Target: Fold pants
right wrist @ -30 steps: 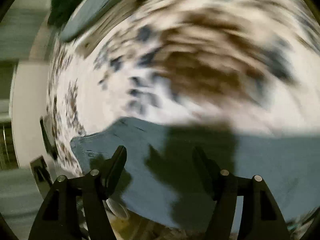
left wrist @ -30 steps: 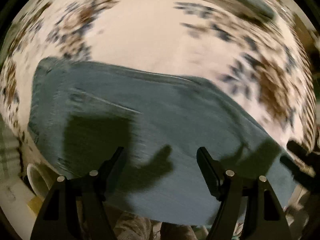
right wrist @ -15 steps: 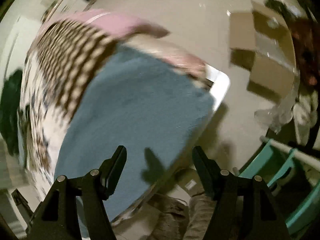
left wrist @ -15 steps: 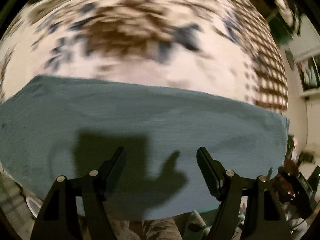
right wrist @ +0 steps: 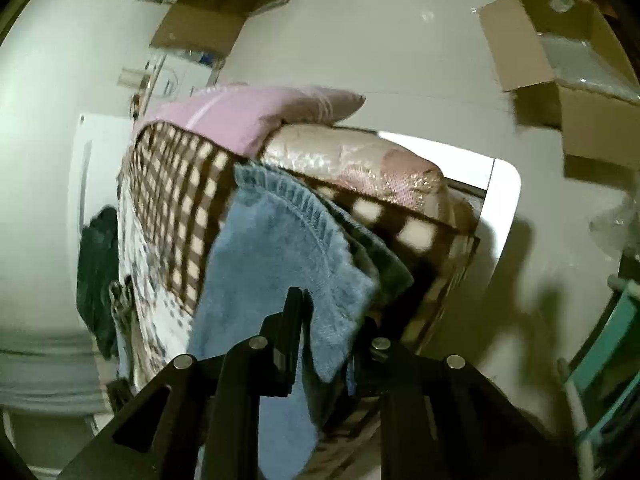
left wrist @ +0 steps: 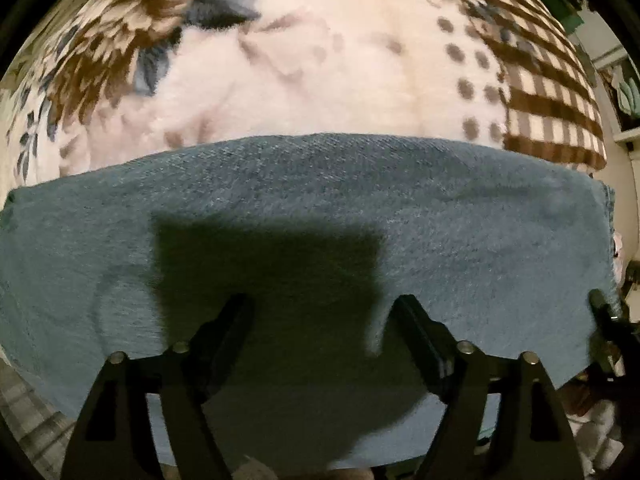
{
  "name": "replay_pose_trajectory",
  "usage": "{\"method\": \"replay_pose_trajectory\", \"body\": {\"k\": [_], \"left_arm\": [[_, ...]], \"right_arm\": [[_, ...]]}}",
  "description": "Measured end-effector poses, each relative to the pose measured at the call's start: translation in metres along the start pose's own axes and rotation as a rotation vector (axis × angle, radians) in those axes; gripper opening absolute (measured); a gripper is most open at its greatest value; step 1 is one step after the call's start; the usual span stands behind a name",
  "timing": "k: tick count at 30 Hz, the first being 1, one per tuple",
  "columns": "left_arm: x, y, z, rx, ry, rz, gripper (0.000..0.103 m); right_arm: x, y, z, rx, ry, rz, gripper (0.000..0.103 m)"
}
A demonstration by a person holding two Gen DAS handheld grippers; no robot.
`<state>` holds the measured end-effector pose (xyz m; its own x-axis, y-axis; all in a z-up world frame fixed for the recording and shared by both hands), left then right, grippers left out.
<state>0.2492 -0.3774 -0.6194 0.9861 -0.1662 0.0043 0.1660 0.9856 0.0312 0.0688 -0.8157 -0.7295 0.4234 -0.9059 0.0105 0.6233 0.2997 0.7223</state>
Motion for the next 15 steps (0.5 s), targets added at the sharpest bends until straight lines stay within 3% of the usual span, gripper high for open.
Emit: {"method": "replay_pose_trajectory", "body": {"k": [2, 4, 6, 7, 15], "left_arm": [[0.006, 0.005, -0.007, -0.022, 0.001, 0.010, 0.097], [0.005, -0.002, -0.012, -0.027, -0.001, 0.006, 0.103], [0.005, -0.013, -0.018, 0.004, -0.010, 0.000, 0.103], [0.005, -0.014, -0.019, 0.012, -0.016, 0.003, 0.103], [-0.001, -0.008, -0.011, -0.055, -0.004, 0.112, 0.103]], "right_arm": [[0.003, -0.008, -0.010, 0.072, 0.005, -0.047, 0.024], [0.002, -0.007, -0.013, 0.102, 0.007, -0.044, 0.025], [0.000, -0.003, -0.014, 0.093, 0.002, -0.020, 0.022], [-0.001, 0.001, -0.014, 0.083, -0.002, -0.001, 0.009], [-0.005, 0.065, 0.009, 0.087, -0.058, 0.211, 0.007]]}}
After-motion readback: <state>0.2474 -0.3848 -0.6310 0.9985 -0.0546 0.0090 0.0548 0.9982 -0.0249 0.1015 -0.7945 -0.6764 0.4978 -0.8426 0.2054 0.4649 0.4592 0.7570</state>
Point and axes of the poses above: each gripper's, at about its wrist camera, not at the fingertips, and z roughly against the way its jaws point, y to its left, x to its top, the point moved 2 cm from there along -z, roughly the way its jaws point, and after that the axes turned 8 degrees about x, right-handed, at the moved point
